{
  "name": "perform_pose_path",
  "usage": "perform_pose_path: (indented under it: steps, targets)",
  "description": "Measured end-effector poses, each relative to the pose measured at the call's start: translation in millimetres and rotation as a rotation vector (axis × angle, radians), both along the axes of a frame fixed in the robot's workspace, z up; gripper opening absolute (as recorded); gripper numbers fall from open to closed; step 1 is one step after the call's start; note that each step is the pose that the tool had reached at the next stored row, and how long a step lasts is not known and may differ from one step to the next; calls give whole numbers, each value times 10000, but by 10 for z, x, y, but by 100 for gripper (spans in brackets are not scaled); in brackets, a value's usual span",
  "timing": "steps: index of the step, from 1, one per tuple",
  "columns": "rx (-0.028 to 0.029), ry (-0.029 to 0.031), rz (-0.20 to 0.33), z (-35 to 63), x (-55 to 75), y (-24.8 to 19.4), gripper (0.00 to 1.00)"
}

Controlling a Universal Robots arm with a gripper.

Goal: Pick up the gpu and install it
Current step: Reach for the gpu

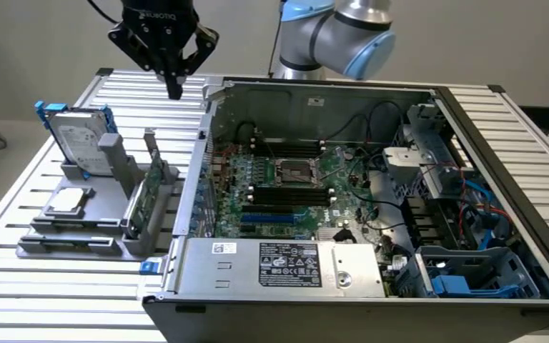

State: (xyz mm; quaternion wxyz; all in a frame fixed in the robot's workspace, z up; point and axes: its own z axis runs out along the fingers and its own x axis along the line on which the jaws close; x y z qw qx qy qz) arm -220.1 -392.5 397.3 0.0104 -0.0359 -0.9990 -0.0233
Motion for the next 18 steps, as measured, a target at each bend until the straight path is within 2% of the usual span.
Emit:
perform_pose_path:
  steps: [7,12,15,18]
  targets:
    - [-3,78,1,-60,-320,14,11]
    - [-16,85,1,-115,-546,15,11]
    - [-59,84,7,-142,-682,15,11]
    - [-122,84,69,-161,-755,15,11]
